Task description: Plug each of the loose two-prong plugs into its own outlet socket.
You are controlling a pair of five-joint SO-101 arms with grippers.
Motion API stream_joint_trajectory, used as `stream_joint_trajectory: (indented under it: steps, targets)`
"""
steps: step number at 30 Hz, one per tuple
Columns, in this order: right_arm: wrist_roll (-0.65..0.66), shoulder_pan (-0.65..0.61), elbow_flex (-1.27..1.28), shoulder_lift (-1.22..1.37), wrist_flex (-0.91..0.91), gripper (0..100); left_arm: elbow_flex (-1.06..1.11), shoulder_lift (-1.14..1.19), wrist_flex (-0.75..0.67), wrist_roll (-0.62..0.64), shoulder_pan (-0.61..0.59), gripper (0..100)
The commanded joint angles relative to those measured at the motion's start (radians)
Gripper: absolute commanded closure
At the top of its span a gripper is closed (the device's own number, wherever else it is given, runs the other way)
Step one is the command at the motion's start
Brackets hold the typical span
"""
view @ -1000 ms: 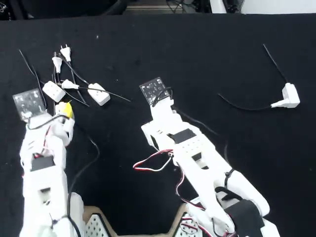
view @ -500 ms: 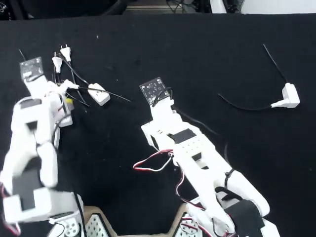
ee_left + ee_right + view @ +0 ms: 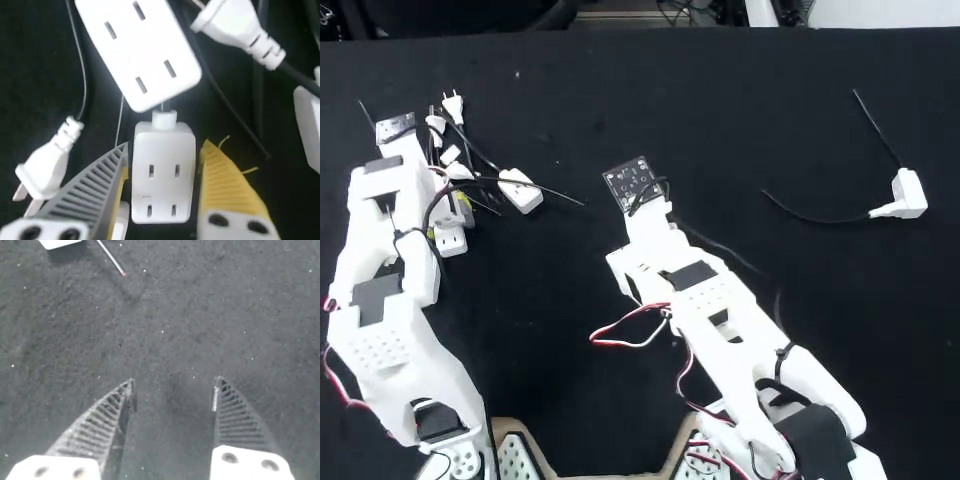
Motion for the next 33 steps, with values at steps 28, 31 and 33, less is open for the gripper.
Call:
stream_joint_trajectory:
  steps: [28, 31, 33]
  targets:
    - [-0.002, -0.008, -0.002, -0.038, -0.021, 77.6, -0.214, -0.416, 0.457, -0.04, 0.137, 96]
    - [-0.003, 0.006, -0.001, -0.044, -0.003, 77.6, -0.168, -0.442, 0.459, -0.137, 0.2, 96]
    - [-0.011, 0.052, -0.012, -0.045, 0.026, 77.6, -0.117, -0.442, 0.459, -0.186, 0.226, 96]
